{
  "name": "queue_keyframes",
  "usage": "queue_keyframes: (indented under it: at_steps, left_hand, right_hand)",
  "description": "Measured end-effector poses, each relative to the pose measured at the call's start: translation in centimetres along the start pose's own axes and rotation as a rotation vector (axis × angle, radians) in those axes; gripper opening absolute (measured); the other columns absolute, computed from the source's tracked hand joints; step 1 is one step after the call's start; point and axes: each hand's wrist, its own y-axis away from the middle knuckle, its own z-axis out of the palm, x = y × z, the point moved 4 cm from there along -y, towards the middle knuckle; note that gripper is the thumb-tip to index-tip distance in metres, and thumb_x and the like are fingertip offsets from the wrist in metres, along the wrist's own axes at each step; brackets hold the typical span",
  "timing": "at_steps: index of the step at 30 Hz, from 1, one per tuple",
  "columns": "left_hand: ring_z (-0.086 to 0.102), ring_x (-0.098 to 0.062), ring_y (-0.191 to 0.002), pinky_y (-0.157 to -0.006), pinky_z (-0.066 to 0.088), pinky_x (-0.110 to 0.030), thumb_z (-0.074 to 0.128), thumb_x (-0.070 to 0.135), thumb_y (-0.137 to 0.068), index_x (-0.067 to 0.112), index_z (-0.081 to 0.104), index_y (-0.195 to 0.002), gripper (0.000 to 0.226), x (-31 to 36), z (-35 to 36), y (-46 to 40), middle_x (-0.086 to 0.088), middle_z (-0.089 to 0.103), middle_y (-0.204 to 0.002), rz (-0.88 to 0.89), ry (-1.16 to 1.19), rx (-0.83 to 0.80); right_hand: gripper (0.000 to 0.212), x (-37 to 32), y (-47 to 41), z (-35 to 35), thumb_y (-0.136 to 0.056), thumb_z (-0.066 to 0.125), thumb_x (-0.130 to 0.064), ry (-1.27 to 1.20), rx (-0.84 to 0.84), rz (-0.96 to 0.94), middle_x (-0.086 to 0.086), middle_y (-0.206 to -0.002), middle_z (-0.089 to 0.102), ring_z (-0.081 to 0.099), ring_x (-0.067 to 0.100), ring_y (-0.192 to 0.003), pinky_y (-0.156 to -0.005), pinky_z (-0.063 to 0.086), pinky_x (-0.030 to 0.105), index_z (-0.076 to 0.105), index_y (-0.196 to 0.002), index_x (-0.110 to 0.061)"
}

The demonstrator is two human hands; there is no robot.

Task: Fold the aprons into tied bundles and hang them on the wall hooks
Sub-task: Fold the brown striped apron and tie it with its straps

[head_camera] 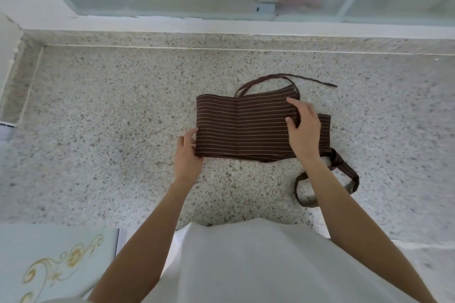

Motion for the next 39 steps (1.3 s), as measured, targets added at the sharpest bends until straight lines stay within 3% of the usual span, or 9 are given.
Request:
queue_keyframes:
  at_steps: [3, 7, 11, 18, 23, 27, 31, 36, 39]
  left_hand:
    - [0.055, -0.020, -0.081, -0.060, 0.053, -0.034, 0.056, -0.014, -0.071, 0.015, 0.049, -0.129, 0.065, 0.8, 1.2, 0.5, -0.008, 0.051, -0.107, 0.222, -0.133, -0.059]
    - [0.049, -0.027, -0.103, -0.083, 0.051, -0.044, 0.060, -0.009, -0.074, 0.016, 0.053, -0.128, 0.059, 0.1, 2.8, 0.7, -0.009, 0.054, -0.113, 0.345, -0.280, -0.157]
    - [0.046, -0.027, -0.105, -0.087, 0.048, -0.041, 0.058, -0.009, -0.077, 0.013, 0.054, -0.128, 0.056, 0.0, 2.8, 0.7, -0.010, 0.055, -0.115, 0.344, -0.285, -0.193]
    - [0.054, -0.029, -0.099, -0.073, 0.055, -0.043, 0.062, -0.008, -0.077, 0.011, 0.059, -0.125, 0.052, 0.1, 2.6, -0.2, -0.010, 0.057, -0.113, 0.417, -0.411, -0.293]
    - [0.041, -0.018, -0.121, -0.105, 0.029, -0.034, 0.059, 0.019, -0.078, 0.023, 0.047, -0.135, 0.058, 1.8, 2.2, -1.3, 0.003, 0.047, -0.128, 0.402, -0.571, -0.469]
    - [0.039, -0.022, -0.126, -0.107, 0.029, -0.040, 0.057, 0.018, -0.082, 0.018, 0.047, -0.128, 0.047, 4.8, 1.5, -5.6, -0.002, 0.045, -0.134, 0.414, -0.465, -0.339]
    - [0.029, -0.027, -0.134, -0.109, 0.030, -0.046, 0.051, 0.019, -0.091, 0.019, 0.044, -0.133, 0.043, 5.5, 3.1, -9.6, -0.006, 0.035, -0.144, 0.423, -0.450, -0.383]
    - [0.043, -0.029, -0.118, -0.100, 0.039, -0.041, 0.054, 0.024, -0.091, 0.022, 0.051, -0.128, 0.037, 3.8, 3.4, -9.7, -0.009, 0.049, -0.127, 0.464, -0.505, -0.473]
    - [0.052, -0.021, -0.108, -0.091, 0.045, -0.030, 0.064, 0.029, -0.086, 0.015, 0.050, -0.131, 0.049, 4.1, 3.9, -5.1, -0.006, 0.046, -0.127, 0.595, -0.489, -0.696]
  right_hand:
    - [0.034, 2.1, 1.3, -2.9, -0.090, 0.052, 0.002, 0.072, 0.122, 0.033, 0.013, -0.132, 0.041, 0.044, 0.016, -0.114, -0.093, 0.034, 0.015, 0.059, -0.120, -0.011]
    - [0.044, 7.2, 4.5, -3.1, -0.089, 0.053, 0.003, 0.109, 0.006, 0.405, 0.010, -0.150, 0.014, 0.045, 0.015, -0.104, -0.084, 0.042, 0.026, 0.048, -0.129, -0.014]
    - [0.035, 10.2, 4.6, -3.4, -0.090, 0.061, -0.016, 0.043, 0.046, 0.492, 0.015, -0.132, 0.039, 0.058, 0.024, -0.103, -0.092, 0.047, 0.033, 0.052, -0.124, -0.012]
    - [0.033, 10.2, 2.6, -3.4, -0.088, 0.057, -0.002, 0.125, 0.114, 0.345, 0.010, -0.113, 0.057, 0.058, 0.021, -0.091, -0.083, 0.046, 0.029, 0.059, -0.118, -0.016]
    - [0.033, 10.7, 2.9, -2.3, -0.093, 0.052, -0.006, 0.220, 0.104, 0.298, 0.016, -0.130, 0.043, 0.048, 0.029, -0.112, -0.091, 0.044, 0.036, 0.051, -0.126, -0.009]
    - [0.027, 7.3, 4.9, -0.5, -0.094, 0.050, -0.016, 0.400, 0.080, -0.030, 0.018, -0.135, 0.044, 0.038, 0.034, -0.125, -0.105, 0.031, 0.043, 0.056, -0.120, -0.011]
    - [0.032, 2.9, 8.9, 4.2, -0.095, 0.041, -0.031, 0.416, -0.229, -0.350, 0.006, -0.131, 0.052, 0.043, 0.025, -0.123, -0.103, 0.034, 0.044, 0.062, -0.114, -0.018]
    - [0.040, 4.4, 10.2, 3.9, -0.095, 0.034, -0.040, 0.619, -0.234, -0.137, 0.005, -0.133, 0.054, 0.045, 0.029, -0.127, -0.105, 0.033, 0.048, 0.066, -0.114, -0.028]
    - [0.041, 6.0, 9.6, 1.5, -0.096, 0.037, -0.042, 0.799, -0.216, 0.005, 0.007, -0.138, 0.048, 0.042, 0.031, -0.126, -0.096, 0.036, 0.047, 0.064, -0.120, -0.023]
